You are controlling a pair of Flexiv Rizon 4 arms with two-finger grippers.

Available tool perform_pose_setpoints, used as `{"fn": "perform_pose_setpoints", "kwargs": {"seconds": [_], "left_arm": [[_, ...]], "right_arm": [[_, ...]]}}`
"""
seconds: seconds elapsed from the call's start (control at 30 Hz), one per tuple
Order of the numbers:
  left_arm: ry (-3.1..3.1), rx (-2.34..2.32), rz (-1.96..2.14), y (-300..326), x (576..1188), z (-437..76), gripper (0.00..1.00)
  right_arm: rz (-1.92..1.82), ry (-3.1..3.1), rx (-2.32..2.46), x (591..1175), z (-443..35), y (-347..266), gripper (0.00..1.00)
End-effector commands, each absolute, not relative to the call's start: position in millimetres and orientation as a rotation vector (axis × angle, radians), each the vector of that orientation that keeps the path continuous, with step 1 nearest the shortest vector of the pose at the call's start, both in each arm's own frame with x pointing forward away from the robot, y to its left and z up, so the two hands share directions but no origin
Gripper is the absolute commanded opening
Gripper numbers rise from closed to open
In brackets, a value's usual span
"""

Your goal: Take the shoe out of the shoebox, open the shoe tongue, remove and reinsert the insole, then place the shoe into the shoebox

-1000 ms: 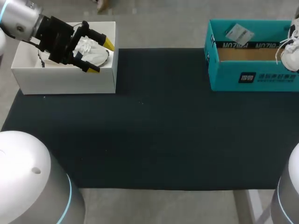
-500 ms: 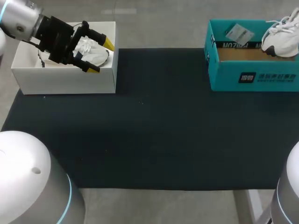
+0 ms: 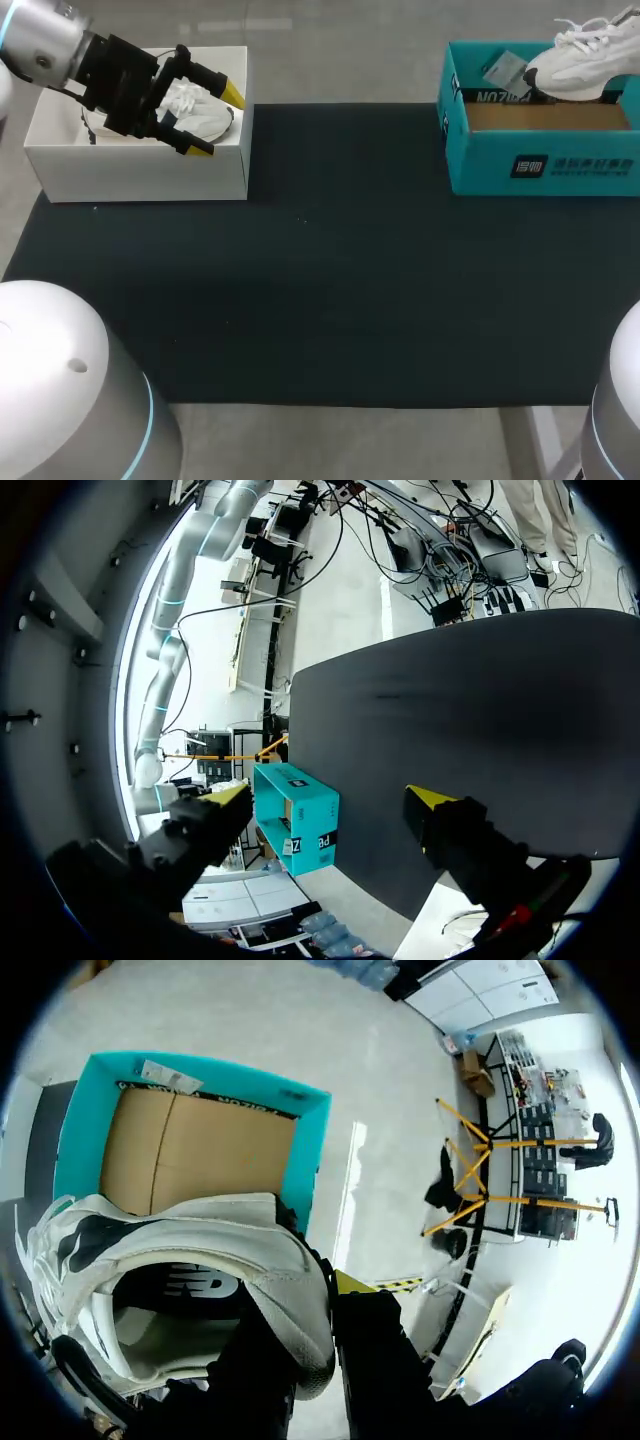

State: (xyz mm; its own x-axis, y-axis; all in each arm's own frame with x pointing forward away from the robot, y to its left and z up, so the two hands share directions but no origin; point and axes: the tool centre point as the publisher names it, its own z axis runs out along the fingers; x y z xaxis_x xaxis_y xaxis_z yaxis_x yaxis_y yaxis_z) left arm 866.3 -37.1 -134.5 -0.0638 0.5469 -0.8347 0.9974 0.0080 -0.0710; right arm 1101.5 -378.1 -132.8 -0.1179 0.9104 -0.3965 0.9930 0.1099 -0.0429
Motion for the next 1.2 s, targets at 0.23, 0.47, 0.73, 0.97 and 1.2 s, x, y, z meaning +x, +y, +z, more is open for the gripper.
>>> {"fn": "perform_pose_setpoints", "kwargs": {"seconds": [0.23,0.47,0.73,0.97,1.2], "left_arm": [[1.678,1.602,-0.938,-37.3,866.4,-134.0,1.0],[1.678,1.602,-0.938,-37.3,866.4,-134.0,1.0],[1.678,1.602,-0.938,-37.3,866.4,-134.0,1.0],[1.678,1.602,-0.938,-37.3,866.4,-134.0,1.0],[1.678,1.602,-0.938,-37.3,866.4,-134.0,1.0]], "right_arm": [[-0.326,1.383,2.455,1100.1,-132.7,-378.9,0.0],[-0.335,1.399,2.437,1100.5,-132.6,-376.2,0.0],[-0.363,1.535,2.311,1104.5,-165.4,-361.6,0.0],[-0.362,1.664,2.252,1095.1,-183.9,-362.4,0.0],[-0.341,1.743,2.258,1089.0,-209.9,-365.8,0.0]]}}
